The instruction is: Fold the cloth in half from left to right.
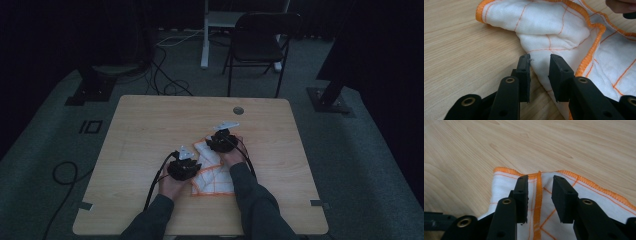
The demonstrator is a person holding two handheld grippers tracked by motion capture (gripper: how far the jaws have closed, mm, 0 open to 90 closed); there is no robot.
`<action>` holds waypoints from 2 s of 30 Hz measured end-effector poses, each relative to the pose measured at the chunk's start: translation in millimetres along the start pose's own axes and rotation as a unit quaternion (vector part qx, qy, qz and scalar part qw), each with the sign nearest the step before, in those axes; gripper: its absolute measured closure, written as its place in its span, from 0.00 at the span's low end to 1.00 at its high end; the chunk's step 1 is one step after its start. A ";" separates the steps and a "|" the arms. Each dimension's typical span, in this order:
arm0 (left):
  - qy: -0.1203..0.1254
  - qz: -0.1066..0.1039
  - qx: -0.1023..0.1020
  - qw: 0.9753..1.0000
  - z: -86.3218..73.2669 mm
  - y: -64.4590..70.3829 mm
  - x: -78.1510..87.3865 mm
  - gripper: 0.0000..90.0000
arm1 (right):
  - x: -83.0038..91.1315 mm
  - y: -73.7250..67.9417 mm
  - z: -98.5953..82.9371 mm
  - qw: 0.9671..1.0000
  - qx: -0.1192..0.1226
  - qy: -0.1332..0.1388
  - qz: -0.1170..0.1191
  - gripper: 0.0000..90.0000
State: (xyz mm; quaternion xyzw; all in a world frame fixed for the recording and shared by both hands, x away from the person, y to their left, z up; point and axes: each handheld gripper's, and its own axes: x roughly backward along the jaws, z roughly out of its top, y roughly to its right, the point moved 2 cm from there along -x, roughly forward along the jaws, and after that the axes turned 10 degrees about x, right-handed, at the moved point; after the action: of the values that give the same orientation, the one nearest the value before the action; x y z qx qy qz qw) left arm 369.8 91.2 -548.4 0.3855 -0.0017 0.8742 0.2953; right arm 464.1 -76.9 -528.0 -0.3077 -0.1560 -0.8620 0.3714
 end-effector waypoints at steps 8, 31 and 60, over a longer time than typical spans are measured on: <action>-0.003 0.001 0.000 1.000 -1.4 0.4 -1.2 0.84 | -5.9 -0.4 1.9 1.000 -0.007 -0.008 0.019 0.98; -0.008 0.002 -0.007 1.000 -5.3 3.9 -0.3 0.88 | 51.8 45.5 -13.2 0.997 -0.008 0.020 -0.080 0.99; 0.002 -0.024 -0.031 0.999 -2.3 25.2 7.2 0.84 | 62.6 53.0 -41.3 0.996 -0.022 -0.008 -0.090 0.88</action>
State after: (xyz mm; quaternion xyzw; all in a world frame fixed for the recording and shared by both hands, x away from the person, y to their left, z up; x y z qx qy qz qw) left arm 351.4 74.7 -539.5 0.3743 -0.0184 0.8671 0.3283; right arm 452.5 -167.4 -516.8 -0.3075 -0.1672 -0.8928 0.2837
